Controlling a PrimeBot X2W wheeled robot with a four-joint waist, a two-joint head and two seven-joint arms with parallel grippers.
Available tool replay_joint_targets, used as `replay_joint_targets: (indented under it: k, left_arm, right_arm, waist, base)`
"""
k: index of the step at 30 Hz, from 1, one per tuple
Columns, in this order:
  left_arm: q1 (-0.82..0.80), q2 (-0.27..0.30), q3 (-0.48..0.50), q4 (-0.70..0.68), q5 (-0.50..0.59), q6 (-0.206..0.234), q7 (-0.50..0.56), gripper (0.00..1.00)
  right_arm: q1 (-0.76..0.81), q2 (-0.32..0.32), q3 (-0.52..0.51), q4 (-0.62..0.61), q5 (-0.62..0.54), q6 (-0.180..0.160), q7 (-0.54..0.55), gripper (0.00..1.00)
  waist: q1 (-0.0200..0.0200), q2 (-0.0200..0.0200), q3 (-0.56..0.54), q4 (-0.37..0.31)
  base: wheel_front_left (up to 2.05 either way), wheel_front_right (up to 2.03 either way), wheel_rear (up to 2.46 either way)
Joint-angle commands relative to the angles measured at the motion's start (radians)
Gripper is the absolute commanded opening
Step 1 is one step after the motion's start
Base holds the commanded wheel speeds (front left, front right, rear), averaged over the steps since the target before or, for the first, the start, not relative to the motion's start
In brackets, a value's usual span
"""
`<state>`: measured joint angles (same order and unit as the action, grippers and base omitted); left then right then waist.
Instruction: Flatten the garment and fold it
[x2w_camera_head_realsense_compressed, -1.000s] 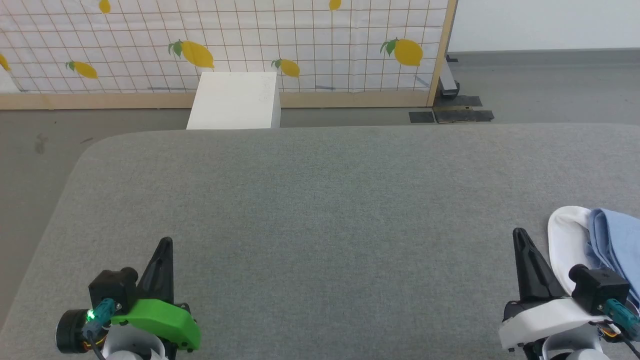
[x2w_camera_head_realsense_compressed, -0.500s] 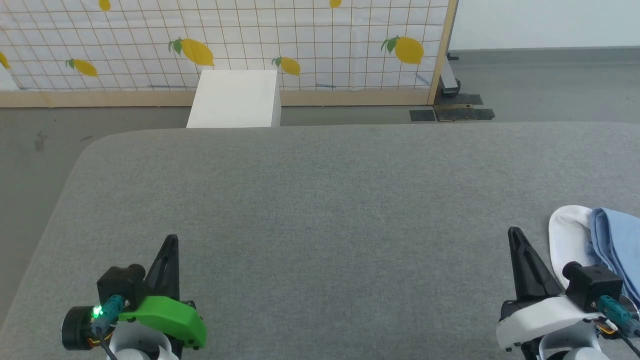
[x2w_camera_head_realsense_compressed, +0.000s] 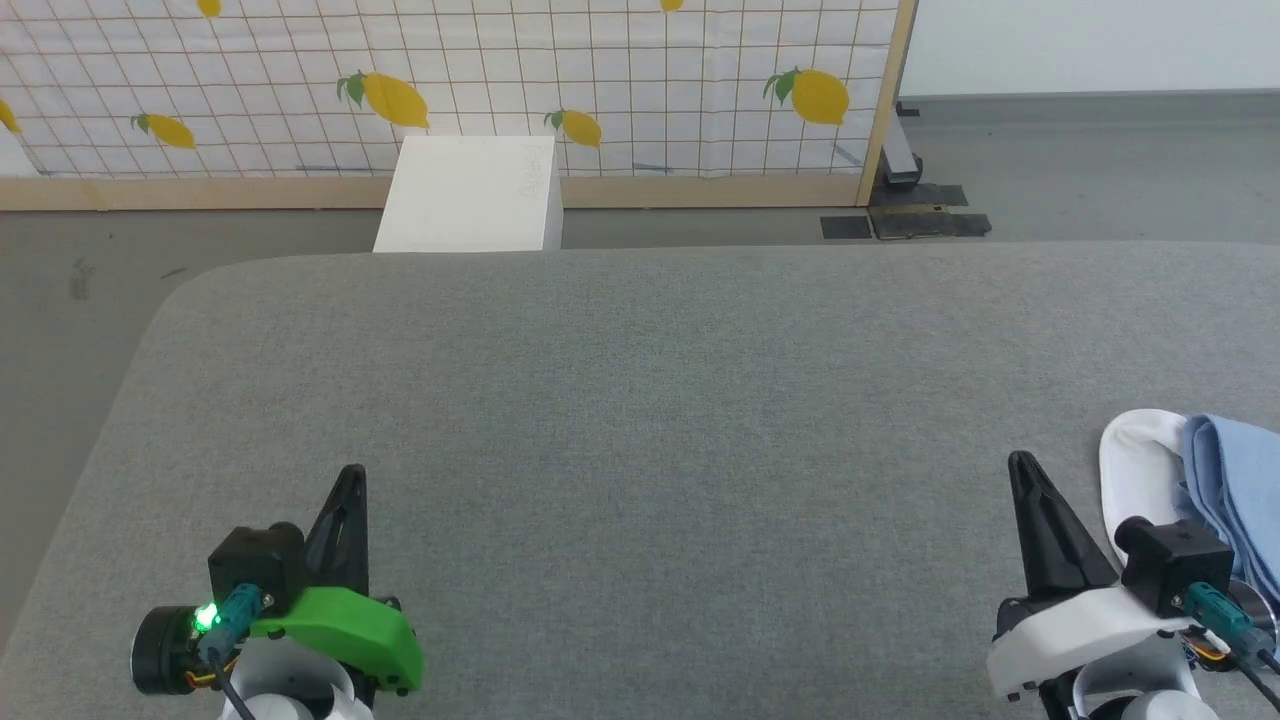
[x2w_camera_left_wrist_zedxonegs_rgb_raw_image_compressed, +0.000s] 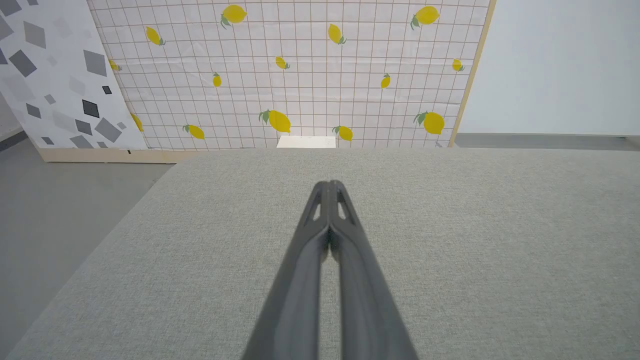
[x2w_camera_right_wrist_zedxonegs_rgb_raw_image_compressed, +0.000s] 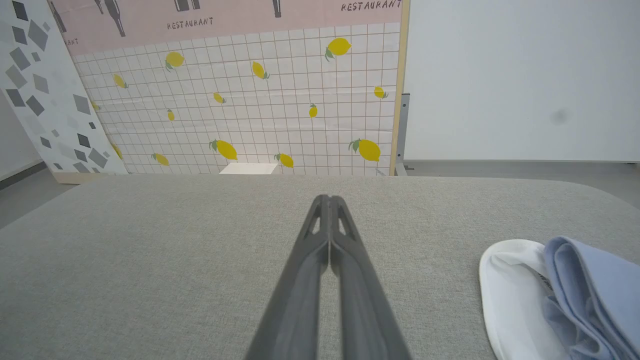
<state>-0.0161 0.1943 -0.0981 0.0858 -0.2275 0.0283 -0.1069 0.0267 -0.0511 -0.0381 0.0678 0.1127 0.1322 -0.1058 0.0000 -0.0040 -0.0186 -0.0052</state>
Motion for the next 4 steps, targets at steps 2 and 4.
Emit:
replay_joint_targets:
  k: [2,4]
  left_arm:
    - [0.009,-0.012,0.010,-0.010,0.020,-0.006,0.006,0.00]
    - [0.009,-0.017,0.013,-0.013,0.028,-0.007,0.010,0.00]
  right_arm:
    - [-0.014,0.001,0.005,-0.009,-0.016,-0.001,0.006,0.00]
    - [-0.014,0.001,0.006,-0.011,-0.020,-0.001,0.010,0.00]
  waist:
    - [0.0000,0.0023,0.001,0.000]
    - [0.0000,0.0024,0.002,0.000]
  base:
    - [0.00,0.00,0.00]
    - [0.00,0.00,0.00]
